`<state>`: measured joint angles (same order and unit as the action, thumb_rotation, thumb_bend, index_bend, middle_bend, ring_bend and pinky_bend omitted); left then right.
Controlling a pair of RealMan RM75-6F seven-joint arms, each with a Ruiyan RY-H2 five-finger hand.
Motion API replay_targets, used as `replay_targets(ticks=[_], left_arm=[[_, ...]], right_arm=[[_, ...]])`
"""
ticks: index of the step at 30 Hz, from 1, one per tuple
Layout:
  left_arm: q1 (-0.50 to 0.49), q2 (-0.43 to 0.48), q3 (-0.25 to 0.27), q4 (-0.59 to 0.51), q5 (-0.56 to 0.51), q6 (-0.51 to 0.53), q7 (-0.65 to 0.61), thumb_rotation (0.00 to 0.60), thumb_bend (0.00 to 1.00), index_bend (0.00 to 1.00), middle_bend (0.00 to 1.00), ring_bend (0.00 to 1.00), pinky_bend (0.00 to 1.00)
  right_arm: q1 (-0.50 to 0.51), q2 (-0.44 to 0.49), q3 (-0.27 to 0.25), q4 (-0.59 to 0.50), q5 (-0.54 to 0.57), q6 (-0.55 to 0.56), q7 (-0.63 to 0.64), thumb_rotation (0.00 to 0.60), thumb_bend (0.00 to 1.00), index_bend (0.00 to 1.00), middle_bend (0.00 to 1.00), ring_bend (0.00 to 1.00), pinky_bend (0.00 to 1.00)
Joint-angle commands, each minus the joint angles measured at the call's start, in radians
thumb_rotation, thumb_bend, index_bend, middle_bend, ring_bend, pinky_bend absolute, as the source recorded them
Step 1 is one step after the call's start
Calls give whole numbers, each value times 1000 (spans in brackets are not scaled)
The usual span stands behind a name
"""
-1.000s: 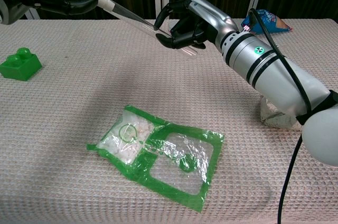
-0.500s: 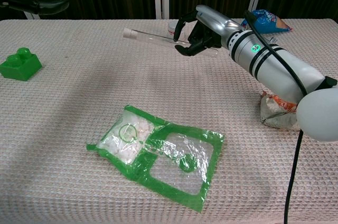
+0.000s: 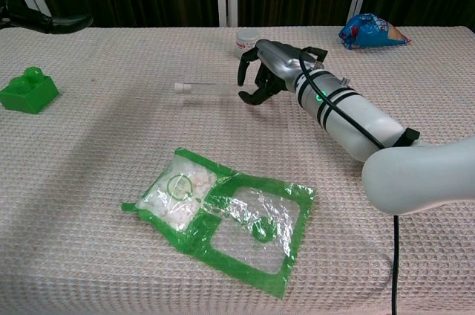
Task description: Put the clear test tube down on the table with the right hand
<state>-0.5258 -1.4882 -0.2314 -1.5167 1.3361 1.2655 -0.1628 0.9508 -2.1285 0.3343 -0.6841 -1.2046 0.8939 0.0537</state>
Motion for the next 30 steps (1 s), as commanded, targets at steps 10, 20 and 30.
replay_targets(ticks=[10,20,30], left_arm=[[10,49,7,-14,-20,-24,47,467,236,158,144,74,120],[91,308,31,-124,-125,-23,260,573,227,197,144,74,119],[272,415,143,-88,26,177,195,600,226,244,154,74,116]], right_arm=[[-45,73,8,-120,2,44,-58,600,176,320,1000,1000,1000],[-274,587,-18,-763,-5,216,-251,600,218,346,743,844,935],[-539,984,-159,-1025,-108,381,-187,600,248,0,104,21,108]])
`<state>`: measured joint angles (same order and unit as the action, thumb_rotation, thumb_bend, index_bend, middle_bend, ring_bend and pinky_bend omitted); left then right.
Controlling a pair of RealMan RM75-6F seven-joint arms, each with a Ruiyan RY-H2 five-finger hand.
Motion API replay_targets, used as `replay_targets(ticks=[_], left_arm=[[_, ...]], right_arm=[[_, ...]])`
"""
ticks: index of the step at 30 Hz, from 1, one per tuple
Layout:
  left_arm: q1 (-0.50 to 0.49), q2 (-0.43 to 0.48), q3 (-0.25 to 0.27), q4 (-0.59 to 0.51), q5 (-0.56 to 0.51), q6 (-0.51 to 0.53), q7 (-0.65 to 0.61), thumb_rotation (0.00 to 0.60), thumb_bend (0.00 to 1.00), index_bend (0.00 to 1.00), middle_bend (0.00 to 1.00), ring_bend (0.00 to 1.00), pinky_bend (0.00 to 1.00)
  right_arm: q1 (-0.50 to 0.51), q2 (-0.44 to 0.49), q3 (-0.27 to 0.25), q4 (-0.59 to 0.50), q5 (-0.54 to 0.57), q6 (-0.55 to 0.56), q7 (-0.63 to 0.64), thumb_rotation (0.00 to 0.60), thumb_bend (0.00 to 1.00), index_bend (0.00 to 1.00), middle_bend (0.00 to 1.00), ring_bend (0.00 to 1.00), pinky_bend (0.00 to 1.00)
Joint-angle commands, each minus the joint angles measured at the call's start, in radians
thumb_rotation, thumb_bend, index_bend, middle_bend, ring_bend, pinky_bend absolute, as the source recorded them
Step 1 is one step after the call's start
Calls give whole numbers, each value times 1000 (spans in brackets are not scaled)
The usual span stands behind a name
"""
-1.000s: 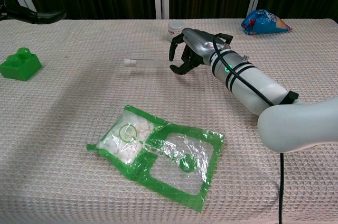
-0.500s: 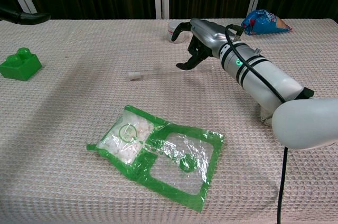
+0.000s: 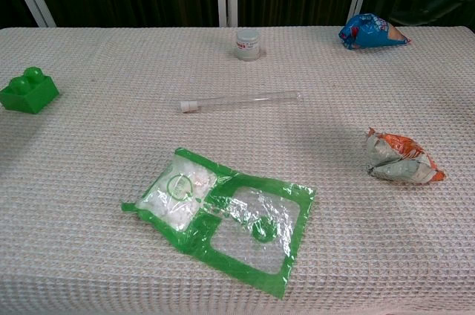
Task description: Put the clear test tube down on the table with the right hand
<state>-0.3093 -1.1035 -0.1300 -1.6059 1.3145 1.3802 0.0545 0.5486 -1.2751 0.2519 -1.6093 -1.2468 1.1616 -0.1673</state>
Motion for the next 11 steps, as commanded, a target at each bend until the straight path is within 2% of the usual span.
replay_targets(ticks=[1,8,11], left_arm=[[74,35,52,-5,61,86,-23,600,227,244,154,74,116],[221,22,131,-62,155,266,-5,600,227,244,154,74,116],[258,8,154,-76,180,299,3,600,227,244,154,74,116]], right_arm=[[-162,144,-90,-104,-83,140,53,600,248,0,77,4,84],[-350,185,-194,-90,-195,354,139,600,257,0,54,0,72],[-394,188,-217,-87,-213,392,173,600,263,0,55,0,72]])
